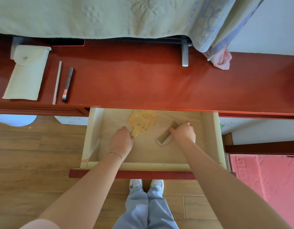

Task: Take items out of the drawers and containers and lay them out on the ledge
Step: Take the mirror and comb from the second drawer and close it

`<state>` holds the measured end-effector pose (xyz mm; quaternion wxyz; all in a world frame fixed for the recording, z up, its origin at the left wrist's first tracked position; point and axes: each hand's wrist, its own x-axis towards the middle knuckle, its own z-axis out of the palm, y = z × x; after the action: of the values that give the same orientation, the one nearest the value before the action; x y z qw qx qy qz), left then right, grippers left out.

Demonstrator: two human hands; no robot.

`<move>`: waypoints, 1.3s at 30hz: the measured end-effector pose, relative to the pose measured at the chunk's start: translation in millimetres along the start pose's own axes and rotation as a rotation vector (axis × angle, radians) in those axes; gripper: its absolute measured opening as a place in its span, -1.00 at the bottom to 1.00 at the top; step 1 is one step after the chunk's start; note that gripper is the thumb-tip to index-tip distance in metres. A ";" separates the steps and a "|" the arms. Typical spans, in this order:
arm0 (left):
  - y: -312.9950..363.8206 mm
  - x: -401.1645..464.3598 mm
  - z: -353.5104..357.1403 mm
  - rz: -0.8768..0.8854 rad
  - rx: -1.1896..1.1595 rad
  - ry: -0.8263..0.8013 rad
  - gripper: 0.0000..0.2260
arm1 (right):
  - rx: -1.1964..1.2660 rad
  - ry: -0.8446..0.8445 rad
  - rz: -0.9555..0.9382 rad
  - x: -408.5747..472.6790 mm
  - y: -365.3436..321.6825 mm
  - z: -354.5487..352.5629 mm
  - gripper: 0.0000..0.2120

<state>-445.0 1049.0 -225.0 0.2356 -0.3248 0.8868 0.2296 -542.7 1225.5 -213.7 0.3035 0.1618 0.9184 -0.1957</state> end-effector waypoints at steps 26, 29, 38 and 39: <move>23.3 -10.5 12.7 0.037 0.214 -0.048 -0.62 | 0.378 -0.085 0.063 -5.6 2.7 8.2 -0.85; 22.9 -11.9 12.6 0.052 0.229 -0.045 -0.63 | 0.380 -0.094 0.065 -6.1 4.5 8.9 -0.87; 18.1 -10.2 4.5 0.097 0.174 -0.095 -0.65 | 0.443 -0.106 0.044 -10.1 10.3 12.2 -0.87; 16.6 -10.4 2.8 0.108 0.146 -0.118 -0.68 | 0.440 -0.104 0.026 -10.8 11.2 11.8 -0.90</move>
<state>-448.5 1066.9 -217.0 0.2974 -0.2446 0.9019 0.1956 -524.0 1228.0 -218.7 0.3105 0.2255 0.8345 -0.3955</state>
